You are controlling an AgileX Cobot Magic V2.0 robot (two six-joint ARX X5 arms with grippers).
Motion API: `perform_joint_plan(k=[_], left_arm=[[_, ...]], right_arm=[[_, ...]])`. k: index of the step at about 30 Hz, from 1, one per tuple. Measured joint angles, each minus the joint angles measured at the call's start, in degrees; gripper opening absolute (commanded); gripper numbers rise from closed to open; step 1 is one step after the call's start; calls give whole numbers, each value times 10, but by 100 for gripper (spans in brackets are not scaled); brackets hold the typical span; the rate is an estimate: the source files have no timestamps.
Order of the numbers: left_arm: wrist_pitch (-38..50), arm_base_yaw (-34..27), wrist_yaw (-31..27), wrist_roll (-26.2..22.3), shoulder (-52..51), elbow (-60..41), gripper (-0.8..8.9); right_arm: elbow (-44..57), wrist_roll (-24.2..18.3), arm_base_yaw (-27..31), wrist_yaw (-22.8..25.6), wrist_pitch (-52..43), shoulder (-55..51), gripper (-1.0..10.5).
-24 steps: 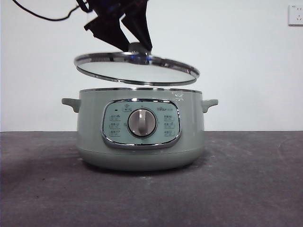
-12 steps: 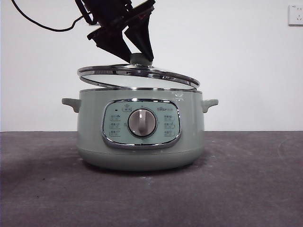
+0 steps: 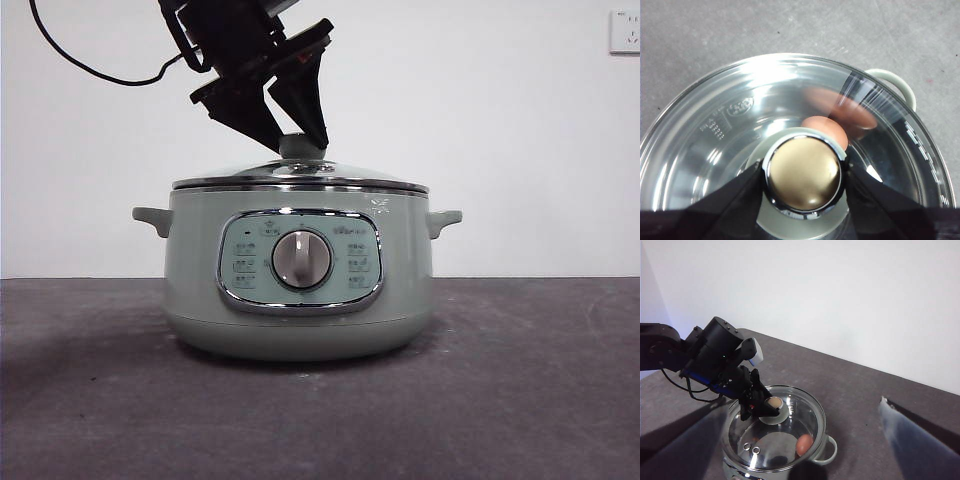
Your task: Pick up the egg,open the lid,put the egg in the pot,close the lid
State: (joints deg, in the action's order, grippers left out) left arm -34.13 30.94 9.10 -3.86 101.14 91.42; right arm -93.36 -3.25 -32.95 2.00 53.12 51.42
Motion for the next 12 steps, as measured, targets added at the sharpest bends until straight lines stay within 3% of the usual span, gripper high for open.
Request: perform_joint_plan(k=[7,9,12], left_arm=[[-19,0,-1,0,0,5,15],[-25,0,-4,0,0,7,148],[-26,0,-9,0,0,8,453]], right_arm=[[0,0,0,0,0,0,504],[0,0,0,0,2,0,504],[0,0,0,-1,17,0,504]])
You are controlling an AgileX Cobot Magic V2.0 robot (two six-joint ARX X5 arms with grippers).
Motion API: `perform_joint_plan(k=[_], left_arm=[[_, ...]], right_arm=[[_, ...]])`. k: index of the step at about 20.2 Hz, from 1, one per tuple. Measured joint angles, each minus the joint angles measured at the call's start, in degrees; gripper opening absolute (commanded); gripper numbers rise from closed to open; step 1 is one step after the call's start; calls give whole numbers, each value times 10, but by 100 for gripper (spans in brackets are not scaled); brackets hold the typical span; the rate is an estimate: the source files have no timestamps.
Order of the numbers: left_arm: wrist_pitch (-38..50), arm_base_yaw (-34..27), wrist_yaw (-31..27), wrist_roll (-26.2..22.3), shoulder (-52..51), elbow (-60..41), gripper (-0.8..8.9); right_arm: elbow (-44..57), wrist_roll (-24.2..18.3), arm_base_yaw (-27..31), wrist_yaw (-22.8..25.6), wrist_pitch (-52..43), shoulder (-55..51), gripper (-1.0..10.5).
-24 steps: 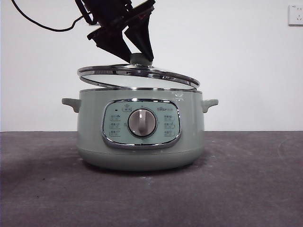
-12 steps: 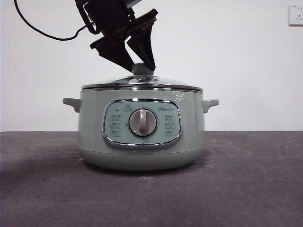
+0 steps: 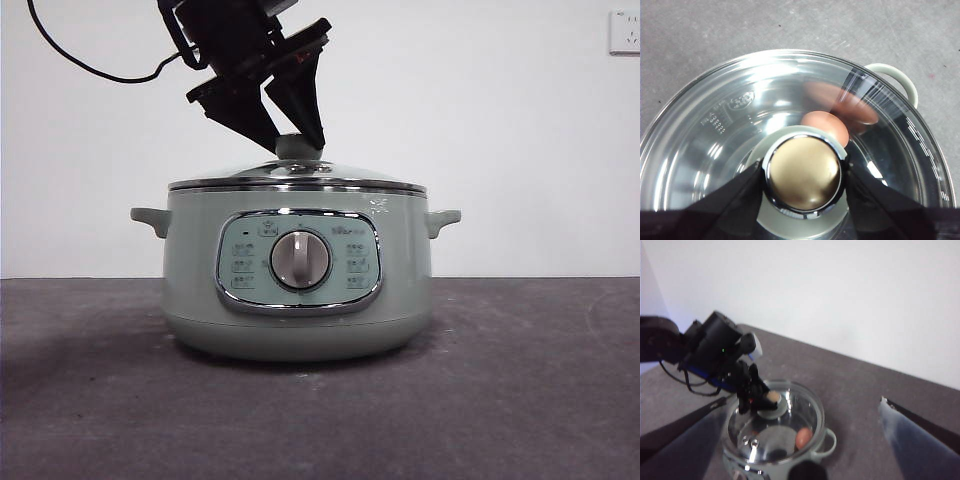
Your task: Pick up the egg,open the lid,put the egg in the pot,close the lid
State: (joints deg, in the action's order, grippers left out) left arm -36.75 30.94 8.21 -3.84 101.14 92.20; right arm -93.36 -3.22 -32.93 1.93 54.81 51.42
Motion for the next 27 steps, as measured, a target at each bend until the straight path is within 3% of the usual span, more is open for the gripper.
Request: perform_joint_plan(k=[2,14,21,27], left_arm=[[0,0,-1,0,0,0,539],[-51,0,-5,-1,-36,3,536],[-153,0,0,-1,-104,43,535],[-282,0,90,0,-188,53,529]], right_arm=[[0,0,0,0,15,0,504],[0,0,-1,-8,119,17,503],[0,0,-1,-91,167,37,500],[0,0,-1,-95,228,67,499]])
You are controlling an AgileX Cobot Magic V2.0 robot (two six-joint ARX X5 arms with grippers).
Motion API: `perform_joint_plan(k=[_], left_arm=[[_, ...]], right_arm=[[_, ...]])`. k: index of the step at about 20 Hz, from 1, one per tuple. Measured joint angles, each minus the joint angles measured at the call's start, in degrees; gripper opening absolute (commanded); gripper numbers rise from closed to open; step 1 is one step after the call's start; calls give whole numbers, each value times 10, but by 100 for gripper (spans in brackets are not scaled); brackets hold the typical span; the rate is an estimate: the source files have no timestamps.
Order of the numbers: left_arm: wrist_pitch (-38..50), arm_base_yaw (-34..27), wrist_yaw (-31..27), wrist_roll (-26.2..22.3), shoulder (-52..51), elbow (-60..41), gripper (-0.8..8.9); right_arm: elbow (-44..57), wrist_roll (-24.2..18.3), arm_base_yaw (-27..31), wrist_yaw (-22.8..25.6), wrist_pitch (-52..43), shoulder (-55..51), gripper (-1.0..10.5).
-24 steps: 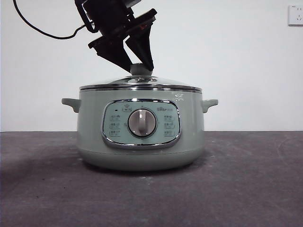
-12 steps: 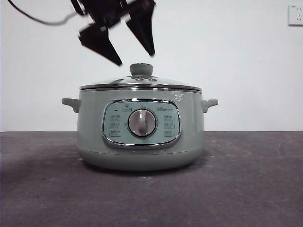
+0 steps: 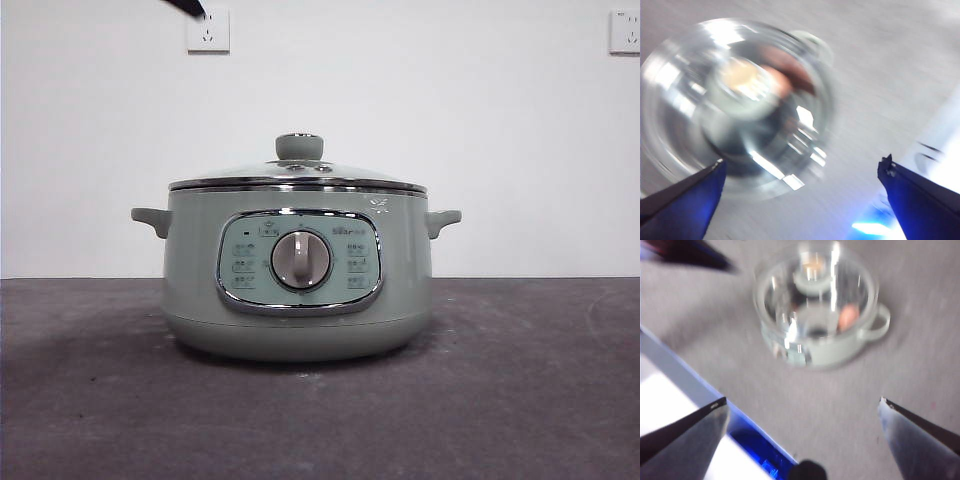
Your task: Pick up the egg,open the lid,put the egg in the pot,close the lid
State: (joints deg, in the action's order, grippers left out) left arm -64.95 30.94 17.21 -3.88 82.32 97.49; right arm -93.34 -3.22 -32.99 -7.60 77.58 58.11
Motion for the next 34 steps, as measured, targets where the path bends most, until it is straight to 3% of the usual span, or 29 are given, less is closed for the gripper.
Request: perform_joint_plan(k=[1,2,4,5,11,23,28,30,34], left_arm=[[-23,0,10,0,-19,0,512],[-44,0,15,0,-36,0,413],[-79,0,29,0,-67,0,67],[-89,0,35,0,-79,0,-3],[-106,0,40,-1,-129,0,-3],[-114,0,39,-1,-127,0,-4],[-74,0,37,-13,-127,0,-3],[-13,-11,27,-37,-129,0,-3],[202,-82,24,-90,-185,-32,-3]], right_arm=[[0,0,0,-9,0,7,485],[0,2,0,-23,0,10,387],[0,4,0,-58,0,15,57],[0,4,0,-71,0,16,-10],[0,6,0,-74,0,19,1],[0,13,0,-73,0,10,1],[0,13,0,-73,0,10,1],[0,13,0,-73,0,10,1],[0,13,0,-73,0,10,1]])
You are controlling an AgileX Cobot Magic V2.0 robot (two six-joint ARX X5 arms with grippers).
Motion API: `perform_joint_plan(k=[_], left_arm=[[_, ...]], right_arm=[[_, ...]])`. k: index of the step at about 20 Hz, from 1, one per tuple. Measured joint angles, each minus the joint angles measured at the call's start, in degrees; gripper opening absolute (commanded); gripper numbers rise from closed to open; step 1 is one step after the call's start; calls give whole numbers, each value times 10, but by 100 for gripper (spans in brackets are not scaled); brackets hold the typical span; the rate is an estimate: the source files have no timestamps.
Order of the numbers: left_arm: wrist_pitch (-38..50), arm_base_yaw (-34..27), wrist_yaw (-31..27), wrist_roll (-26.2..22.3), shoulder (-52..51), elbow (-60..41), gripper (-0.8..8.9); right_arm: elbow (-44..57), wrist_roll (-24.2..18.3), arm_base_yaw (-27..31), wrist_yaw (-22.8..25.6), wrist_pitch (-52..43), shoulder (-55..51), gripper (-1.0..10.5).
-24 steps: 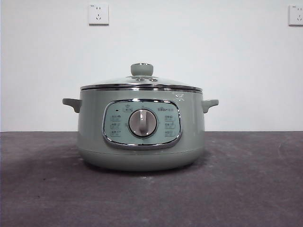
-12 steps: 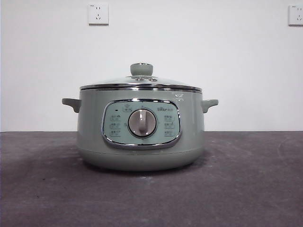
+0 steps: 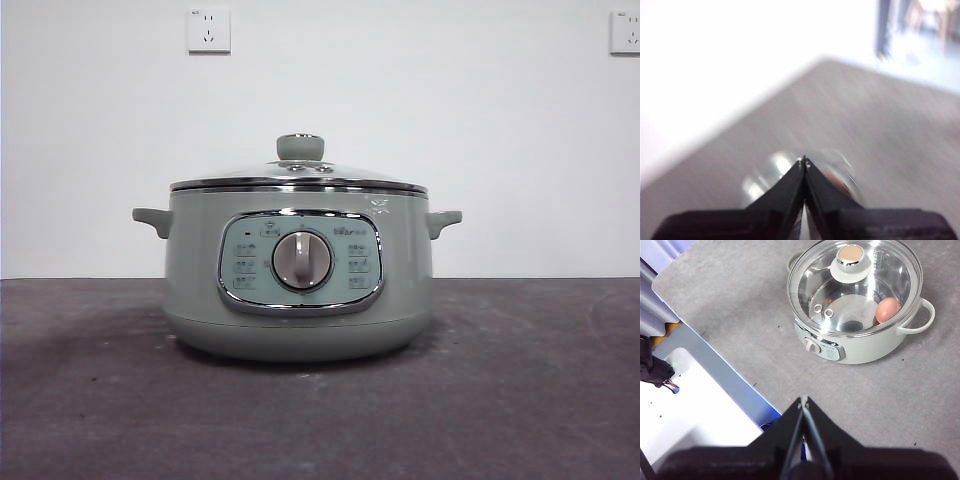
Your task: Pick up the egg,open the lid,put the egg in the pot,close the lid
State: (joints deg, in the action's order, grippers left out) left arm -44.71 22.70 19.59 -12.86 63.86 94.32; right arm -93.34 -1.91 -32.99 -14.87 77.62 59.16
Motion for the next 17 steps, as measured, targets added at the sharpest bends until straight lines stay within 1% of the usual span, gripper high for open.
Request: perform_joint_plan(k=[3,6,7,9,11,15,17], left_arm=[[167,-66,0,-9,-95,-104,-3],[299,-135,-4,-11,-205,-267,-3],[329,-154,-10,-11,-243,-324,-3],[368,-180,-31,-11,-311,-427,-3],[387,-199,-49,-4,-375,-530,-3],[426,-211,-91,35,-476,-701,-3],[427,-212,-111,54,-518,-770,-3]], right_arm=[[0,0,0,1,0,0,1],[0,0,0,1,0,-1,1],[0,0,0,1,0,-1,1],[0,0,0,1,0,-1,1],[0,0,0,1,0,-1,1],[0,0,0,1,0,-1,1],[0,0,0,1,0,-1,1]])
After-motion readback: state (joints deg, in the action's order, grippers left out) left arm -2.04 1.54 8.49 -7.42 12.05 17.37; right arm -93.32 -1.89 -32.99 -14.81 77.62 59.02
